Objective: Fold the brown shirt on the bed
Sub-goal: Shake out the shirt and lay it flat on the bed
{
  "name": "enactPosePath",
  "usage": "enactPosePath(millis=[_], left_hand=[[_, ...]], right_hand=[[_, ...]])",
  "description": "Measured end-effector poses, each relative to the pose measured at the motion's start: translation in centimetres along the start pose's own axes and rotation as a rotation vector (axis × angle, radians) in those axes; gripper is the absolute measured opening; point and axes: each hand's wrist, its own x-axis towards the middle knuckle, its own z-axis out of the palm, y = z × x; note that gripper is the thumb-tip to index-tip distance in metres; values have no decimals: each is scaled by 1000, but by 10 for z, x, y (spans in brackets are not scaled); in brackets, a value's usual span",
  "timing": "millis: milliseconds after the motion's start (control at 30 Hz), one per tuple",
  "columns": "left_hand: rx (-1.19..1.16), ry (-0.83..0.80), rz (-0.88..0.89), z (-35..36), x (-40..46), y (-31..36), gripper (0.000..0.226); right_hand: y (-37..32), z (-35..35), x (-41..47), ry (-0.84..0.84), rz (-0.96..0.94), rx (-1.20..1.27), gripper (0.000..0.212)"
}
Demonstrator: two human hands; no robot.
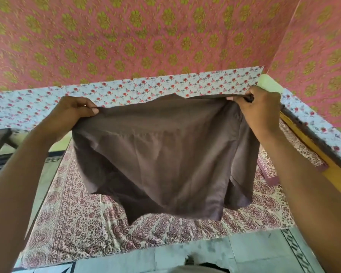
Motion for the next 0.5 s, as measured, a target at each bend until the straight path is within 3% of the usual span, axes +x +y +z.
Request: enactPosePath(millis=[100, 267, 500], left_hand=[[-86, 176, 61, -4, 0, -11, 30], [51, 285, 67, 11, 17, -45, 30], [224, 399, 16, 37, 66, -104, 3]], right_hand=[[-5, -1, 2, -41, -3, -108, 50], [-8, 28, -3, -159, 2, -143, 37], [27, 99, 11, -293, 27, -87, 23]])
